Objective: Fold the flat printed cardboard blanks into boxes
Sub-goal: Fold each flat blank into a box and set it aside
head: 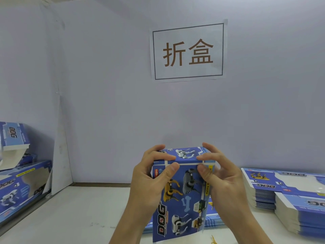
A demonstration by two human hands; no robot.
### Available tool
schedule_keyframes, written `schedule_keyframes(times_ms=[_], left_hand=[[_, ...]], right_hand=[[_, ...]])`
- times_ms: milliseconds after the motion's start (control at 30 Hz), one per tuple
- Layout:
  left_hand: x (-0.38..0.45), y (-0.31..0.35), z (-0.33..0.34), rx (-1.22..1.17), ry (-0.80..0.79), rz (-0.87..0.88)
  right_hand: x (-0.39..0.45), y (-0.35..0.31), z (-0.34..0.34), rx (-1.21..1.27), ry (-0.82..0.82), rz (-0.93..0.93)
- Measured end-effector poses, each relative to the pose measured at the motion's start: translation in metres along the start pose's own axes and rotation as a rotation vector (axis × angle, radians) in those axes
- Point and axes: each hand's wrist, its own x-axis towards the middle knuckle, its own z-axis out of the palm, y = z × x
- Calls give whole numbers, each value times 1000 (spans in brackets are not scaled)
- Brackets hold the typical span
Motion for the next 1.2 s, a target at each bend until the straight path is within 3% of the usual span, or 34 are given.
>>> schedule_keyframes(times_ms=[200,433,767,933,1200], left_hand=[[-2,0,-4,-15,-51,-19],[-2,1,18,-6,60,-3],[-6,-1,28,14,56,-66],[-5,2,18,79,-34,38],[4,0,3,21,98,5]], right_hand=[[-1,-4,1,-23,-10,7],[-1,-9,7,-44,59,48],[-1,-9,13,53,81,133],[-3,-11,10,-28,4,98],[-2,-17,12,-175,-93,-61]])
